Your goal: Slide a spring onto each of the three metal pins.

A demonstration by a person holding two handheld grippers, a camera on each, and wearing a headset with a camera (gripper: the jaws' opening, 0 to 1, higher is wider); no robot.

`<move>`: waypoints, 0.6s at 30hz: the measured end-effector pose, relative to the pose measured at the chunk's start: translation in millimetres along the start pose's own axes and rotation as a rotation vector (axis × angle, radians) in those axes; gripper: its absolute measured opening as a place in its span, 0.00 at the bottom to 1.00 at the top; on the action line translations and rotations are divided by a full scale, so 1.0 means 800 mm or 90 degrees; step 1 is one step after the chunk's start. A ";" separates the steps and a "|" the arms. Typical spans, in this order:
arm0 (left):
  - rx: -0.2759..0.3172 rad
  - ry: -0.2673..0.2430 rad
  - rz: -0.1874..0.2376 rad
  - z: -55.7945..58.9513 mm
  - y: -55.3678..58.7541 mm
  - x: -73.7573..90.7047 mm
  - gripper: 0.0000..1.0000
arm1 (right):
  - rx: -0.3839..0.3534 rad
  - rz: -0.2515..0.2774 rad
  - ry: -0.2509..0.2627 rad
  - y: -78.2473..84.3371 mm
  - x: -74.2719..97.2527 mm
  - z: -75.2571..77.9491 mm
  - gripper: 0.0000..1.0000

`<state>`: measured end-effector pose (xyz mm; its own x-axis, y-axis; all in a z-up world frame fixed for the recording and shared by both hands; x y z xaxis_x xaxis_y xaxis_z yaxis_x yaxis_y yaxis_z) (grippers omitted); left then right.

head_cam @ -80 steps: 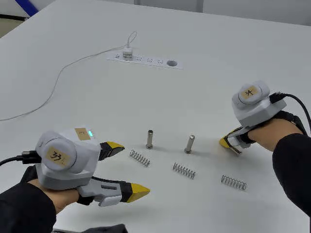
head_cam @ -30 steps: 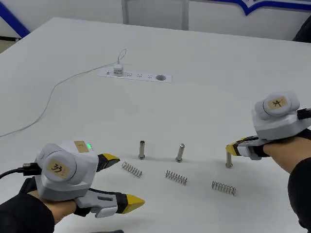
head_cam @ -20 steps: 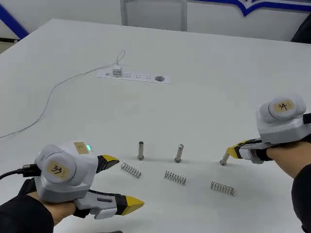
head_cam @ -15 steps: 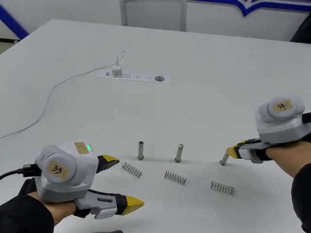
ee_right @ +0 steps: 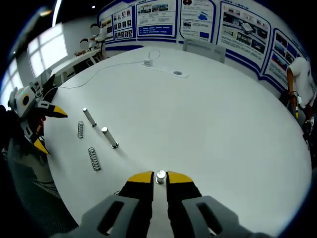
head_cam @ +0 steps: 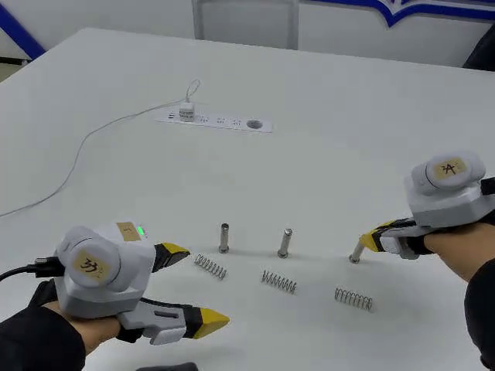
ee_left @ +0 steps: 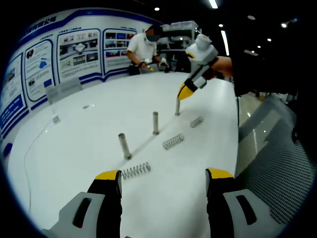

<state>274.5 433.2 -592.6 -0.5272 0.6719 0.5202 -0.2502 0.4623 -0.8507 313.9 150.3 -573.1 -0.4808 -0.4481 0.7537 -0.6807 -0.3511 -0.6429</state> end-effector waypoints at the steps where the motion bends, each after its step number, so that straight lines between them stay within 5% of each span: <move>1: 0.000 0.000 0.000 0.000 0.000 0.000 0.71 | 0.001 0.002 0.000 0.000 0.001 -0.001 0.11; 9: -0.003 0.009 -0.002 0.003 0.000 -0.001 0.71 | 0.012 0.015 0.008 0.003 0.016 -0.004 0.13; 18: -0.006 0.013 -0.006 0.006 0.002 -0.002 0.71 | 0.010 0.003 -0.006 0.031 0.019 -0.010 0.14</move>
<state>270.8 430.1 -594.9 -0.5074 0.6794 0.5301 -0.2472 0.4745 -0.8448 285.2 141.4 -576.4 -0.4787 -0.4574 0.7495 -0.6694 -0.3622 -0.6486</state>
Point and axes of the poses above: the centre of the closed fingertips' face, and the gripper's own axes: x roughly backward along the fingers, z roughly to its right, y roughly out of its underside, the point moved 5 cm from there along x, roughly backward along the fingers, and after that the axes turned 12 degrees about -y, right-handed, at the moved point
